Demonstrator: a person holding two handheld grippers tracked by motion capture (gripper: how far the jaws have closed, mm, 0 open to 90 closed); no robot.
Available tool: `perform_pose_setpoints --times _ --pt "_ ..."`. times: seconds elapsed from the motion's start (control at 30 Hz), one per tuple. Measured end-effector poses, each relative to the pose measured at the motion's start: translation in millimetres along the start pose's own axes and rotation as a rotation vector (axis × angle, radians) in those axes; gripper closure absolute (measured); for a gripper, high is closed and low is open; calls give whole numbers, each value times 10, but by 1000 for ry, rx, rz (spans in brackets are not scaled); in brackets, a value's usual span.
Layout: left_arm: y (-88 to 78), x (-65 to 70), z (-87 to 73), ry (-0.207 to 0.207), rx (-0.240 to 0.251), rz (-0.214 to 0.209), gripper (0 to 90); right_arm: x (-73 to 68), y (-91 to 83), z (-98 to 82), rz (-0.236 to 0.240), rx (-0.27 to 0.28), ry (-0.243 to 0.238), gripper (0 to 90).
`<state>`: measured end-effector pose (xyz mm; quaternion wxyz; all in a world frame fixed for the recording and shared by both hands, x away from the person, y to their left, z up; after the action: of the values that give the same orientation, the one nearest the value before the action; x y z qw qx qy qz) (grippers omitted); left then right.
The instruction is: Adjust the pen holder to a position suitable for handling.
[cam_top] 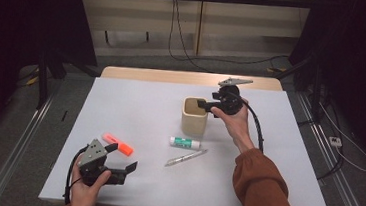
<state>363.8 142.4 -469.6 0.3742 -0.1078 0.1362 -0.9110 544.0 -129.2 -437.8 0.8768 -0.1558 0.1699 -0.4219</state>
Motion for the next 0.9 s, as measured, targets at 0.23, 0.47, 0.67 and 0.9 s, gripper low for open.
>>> perform_pose_setpoints --times 0.23,0.47,0.67,0.9 --pt "3 1 -6 5 -5 1 67 -17 -87 23 -6 26 -14 128" --pt "3 -3 -23 0 -9 2 67 -18 -245 34 -15 68 10 69" --pt "3 -3 -22 3 -11 6 67 -11 -412 -3 -29 81 8 74" --pt "2 -5 -28 2 -14 8 67 -13 -578 -115 -52 93 3 79"
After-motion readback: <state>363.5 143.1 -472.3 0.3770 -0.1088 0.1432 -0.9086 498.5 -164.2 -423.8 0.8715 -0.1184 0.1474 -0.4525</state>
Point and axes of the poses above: each handheld gripper's, and its own axes: y roughly forward along the jaws, z roughly out of its top, x roughly to its right, the point moved 10 cm from there along y, roughly forward along the jaws, and after that the axes turned 7 degrees about x, right-handed, at the moved point
